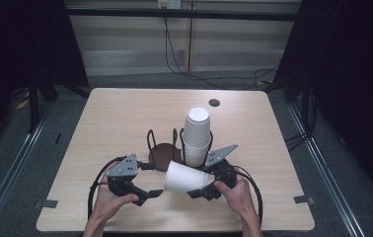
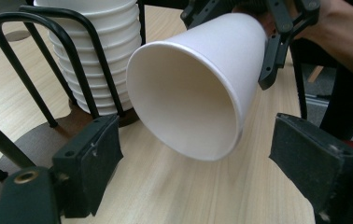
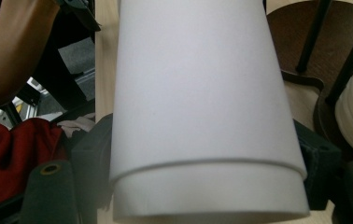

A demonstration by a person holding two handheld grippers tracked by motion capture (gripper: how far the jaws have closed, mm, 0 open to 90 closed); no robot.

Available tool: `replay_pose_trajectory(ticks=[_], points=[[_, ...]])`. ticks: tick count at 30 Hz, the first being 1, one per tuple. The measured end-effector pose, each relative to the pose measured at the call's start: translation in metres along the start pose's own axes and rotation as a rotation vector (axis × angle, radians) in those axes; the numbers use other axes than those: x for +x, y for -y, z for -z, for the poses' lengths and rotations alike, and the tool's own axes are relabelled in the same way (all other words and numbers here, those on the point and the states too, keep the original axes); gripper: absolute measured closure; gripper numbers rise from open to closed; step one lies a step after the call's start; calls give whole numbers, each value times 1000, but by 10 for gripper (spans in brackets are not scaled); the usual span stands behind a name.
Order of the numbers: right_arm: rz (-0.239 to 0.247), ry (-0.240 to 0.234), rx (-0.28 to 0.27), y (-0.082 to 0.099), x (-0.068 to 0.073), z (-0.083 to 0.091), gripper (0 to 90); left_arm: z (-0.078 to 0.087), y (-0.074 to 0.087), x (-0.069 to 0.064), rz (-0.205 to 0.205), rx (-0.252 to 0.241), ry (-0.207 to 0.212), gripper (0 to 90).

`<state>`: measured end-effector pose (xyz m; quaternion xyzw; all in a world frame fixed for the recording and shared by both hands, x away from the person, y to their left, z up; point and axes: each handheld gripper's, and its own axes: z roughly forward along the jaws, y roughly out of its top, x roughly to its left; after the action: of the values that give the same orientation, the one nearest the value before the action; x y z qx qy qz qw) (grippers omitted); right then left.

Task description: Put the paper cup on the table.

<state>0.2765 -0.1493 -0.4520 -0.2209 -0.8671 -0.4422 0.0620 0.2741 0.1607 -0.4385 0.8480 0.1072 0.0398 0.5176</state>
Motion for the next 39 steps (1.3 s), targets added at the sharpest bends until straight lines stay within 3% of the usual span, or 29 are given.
replay_pose_trajectory(ticks=[3, 8, 13, 17, 21, 23, 26, 30, 32, 39], points=[[8, -21, -32, 1, 0, -2, 243, 1, 4, -1, 23, -1, -9, 160], [18, -21, -82, 5, -1, -3, 243, 5, 14, 0, 61, -48, 0, 160], [38, -48, -124, 7, 0, -7, 243, 4, 18, 0, 68, -73, 4, 160], [52, -66, -155, 7, 1, -8, 243, 4, 20, -3, 72, -121, 28, 159], [85, -95, -195, 8, 4, -7, 243, 5, 21, -1, 88, -117, 32, 160], [86, -98, -209, 9, 5, -6, 243, 7, 22, -1, 94, -142, 36, 157], [90, -111, -228, 9, 5, -6, 243, 5, 22, -1, 80, -147, 49, 156], [94, -122, -230, 8, 4, -9, 243, -1, 25, -3, 81, -167, 61, 156], [92, -129, -225, 8, 4, -11, 243, -3, 26, -1, 84, -188, 91, 156], [96, -134, -225, 8, 5, -13, 243, -5, 25, 1, 97, -239, 85, 113]])
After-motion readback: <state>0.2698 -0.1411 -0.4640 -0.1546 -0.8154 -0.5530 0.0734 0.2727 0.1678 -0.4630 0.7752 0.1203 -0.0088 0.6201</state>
